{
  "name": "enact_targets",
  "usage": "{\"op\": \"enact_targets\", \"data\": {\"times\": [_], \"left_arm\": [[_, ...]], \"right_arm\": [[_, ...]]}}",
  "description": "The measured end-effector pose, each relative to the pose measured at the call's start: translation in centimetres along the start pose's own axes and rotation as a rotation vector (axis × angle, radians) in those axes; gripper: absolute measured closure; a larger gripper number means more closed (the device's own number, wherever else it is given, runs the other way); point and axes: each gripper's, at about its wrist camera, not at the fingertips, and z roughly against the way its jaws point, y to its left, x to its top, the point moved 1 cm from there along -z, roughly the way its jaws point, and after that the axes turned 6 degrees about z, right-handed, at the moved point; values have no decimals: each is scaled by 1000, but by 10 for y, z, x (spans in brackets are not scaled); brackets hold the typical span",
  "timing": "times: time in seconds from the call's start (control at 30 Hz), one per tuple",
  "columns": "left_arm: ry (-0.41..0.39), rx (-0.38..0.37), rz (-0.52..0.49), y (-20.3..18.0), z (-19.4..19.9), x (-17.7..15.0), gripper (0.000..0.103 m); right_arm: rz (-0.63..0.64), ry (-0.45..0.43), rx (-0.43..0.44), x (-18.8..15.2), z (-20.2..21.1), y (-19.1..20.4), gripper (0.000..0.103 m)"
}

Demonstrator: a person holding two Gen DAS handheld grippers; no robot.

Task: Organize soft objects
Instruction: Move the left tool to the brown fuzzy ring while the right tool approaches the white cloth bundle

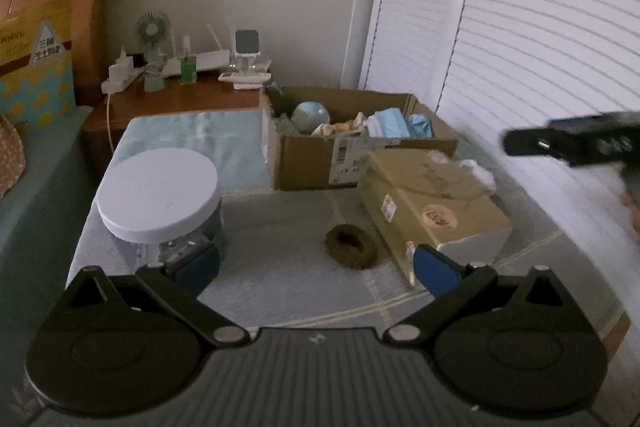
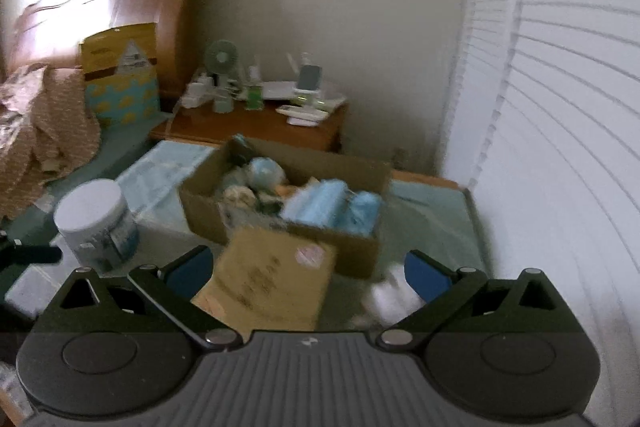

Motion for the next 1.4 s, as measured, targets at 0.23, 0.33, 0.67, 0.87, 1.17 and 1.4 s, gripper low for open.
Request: {"op": "enact_targets", "data": {"times": [0.23,0.33,0.67,0.87,1.17,1.4], "left_arm": [[70,-13,-73,-6,-19,-6,1],[115,-13,-112,-9,-33,-10,1],[195,-28,-190,-15,-63,-18,1],[214,-12,-196,-11,-76,-16,0],[207,-43,-193,-8,-85,-9,0],[189,-65,-203,-9,-90,-8,0]], "right_arm": [[-51,69,-77,-44,10,-10,0],[-55,112,-98,-62,7,-12,0],[-74,201,-106,-94,-8,-19,0],[-71,219,-92,-102,-15,-20,0],[-84,234,-62,-108,-23,-20,0],[-98,253,-35,-113,-31,-16,0]]}}
